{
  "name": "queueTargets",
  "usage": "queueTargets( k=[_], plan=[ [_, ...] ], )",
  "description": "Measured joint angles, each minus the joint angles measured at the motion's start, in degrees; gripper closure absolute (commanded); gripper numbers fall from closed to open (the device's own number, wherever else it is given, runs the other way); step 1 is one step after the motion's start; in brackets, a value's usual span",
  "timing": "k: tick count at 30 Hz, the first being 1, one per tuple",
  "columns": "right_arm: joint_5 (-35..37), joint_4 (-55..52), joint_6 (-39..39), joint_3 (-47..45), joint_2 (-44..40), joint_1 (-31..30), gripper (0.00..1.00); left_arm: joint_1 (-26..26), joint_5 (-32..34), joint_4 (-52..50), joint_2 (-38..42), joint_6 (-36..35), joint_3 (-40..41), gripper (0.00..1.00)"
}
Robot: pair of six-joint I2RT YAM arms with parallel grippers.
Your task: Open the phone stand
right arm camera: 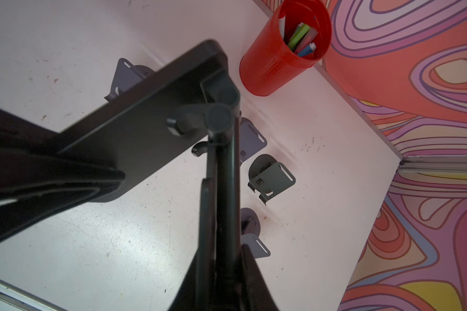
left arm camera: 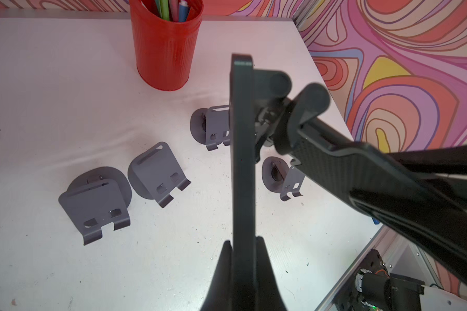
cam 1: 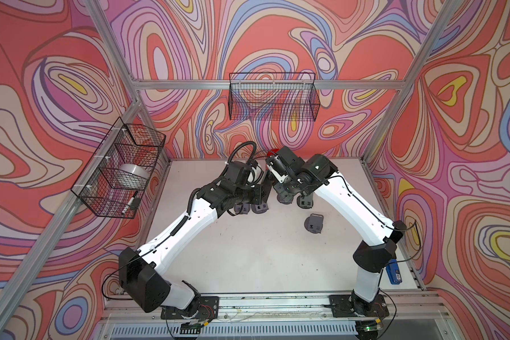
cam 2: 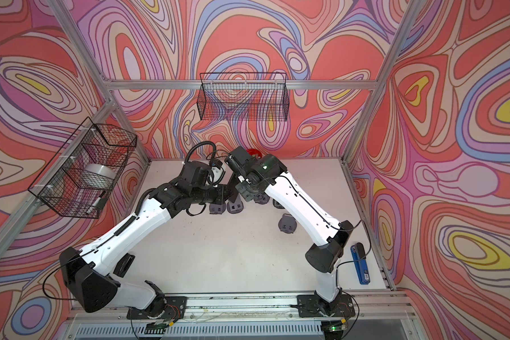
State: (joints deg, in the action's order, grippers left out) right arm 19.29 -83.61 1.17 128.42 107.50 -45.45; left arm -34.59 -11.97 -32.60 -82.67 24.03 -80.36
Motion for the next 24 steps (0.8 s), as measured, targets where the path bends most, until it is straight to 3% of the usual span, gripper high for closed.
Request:
queueTargets(
  k=[14,24],
  plan=[
    [-0.48,0.9,-0.46,-2.78,-0.02,-0.02,1.0,-0.35,1.05,1.77,0.68,0.09,3.28,1.0],
    [-7.28,0.92,-5.18,-4.55,-0.98,1.6,1.0,-0.35,1.31,5.07,5.42,-1.81,10.34,1.0]
  ],
)
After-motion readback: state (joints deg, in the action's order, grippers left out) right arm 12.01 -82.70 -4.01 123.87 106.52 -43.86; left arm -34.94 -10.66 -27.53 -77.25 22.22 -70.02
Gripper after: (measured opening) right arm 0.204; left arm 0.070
